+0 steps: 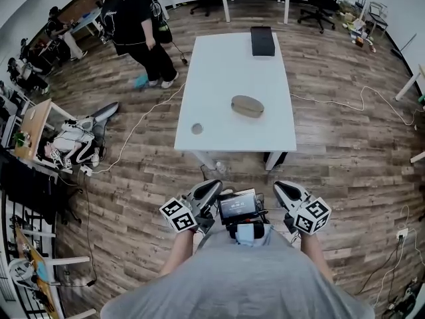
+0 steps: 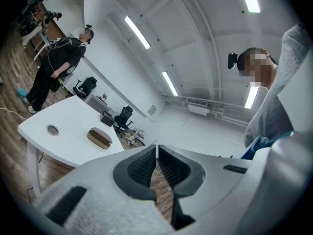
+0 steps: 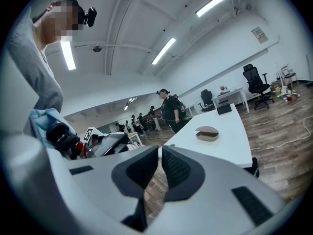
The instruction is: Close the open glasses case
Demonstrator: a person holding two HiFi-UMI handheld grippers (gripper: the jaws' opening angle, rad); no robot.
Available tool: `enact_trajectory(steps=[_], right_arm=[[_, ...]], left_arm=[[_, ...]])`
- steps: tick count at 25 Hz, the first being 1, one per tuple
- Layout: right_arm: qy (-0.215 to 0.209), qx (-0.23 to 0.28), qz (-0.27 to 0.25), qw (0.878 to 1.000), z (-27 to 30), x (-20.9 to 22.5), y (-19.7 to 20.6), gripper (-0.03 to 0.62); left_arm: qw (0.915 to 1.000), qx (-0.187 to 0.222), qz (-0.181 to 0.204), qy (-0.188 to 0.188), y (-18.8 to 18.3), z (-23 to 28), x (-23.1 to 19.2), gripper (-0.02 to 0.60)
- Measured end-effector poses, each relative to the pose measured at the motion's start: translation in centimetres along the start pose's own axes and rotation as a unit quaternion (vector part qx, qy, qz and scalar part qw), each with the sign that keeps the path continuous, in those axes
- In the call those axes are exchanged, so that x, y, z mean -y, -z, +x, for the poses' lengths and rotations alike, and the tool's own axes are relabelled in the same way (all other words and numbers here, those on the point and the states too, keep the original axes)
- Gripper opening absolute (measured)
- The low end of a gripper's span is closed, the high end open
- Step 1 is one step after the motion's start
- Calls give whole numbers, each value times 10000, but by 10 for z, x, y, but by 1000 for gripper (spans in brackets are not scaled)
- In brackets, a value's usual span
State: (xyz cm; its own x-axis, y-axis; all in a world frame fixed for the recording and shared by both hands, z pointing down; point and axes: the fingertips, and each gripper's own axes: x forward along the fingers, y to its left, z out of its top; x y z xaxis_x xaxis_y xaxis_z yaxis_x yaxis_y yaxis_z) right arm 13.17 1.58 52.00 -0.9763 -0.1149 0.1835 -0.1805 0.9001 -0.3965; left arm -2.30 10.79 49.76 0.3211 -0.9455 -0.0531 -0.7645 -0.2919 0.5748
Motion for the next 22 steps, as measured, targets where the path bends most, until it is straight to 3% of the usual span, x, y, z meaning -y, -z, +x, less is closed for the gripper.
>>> enact_trajectory(steps=[10,15,22], right_arm=[[585,131,151,9981,90,25,-31,34],[1020,430,257,9935,128,31,-47,34],[1487,695,294,9860,148,27,-53,34]], left_arm=[[9982,-342,-219,431,-59,35,-89,21],[9961,-555,-199,662,-87,51,-130,21],[9882,-1023,-229,1112,-97,69,-158,20]])
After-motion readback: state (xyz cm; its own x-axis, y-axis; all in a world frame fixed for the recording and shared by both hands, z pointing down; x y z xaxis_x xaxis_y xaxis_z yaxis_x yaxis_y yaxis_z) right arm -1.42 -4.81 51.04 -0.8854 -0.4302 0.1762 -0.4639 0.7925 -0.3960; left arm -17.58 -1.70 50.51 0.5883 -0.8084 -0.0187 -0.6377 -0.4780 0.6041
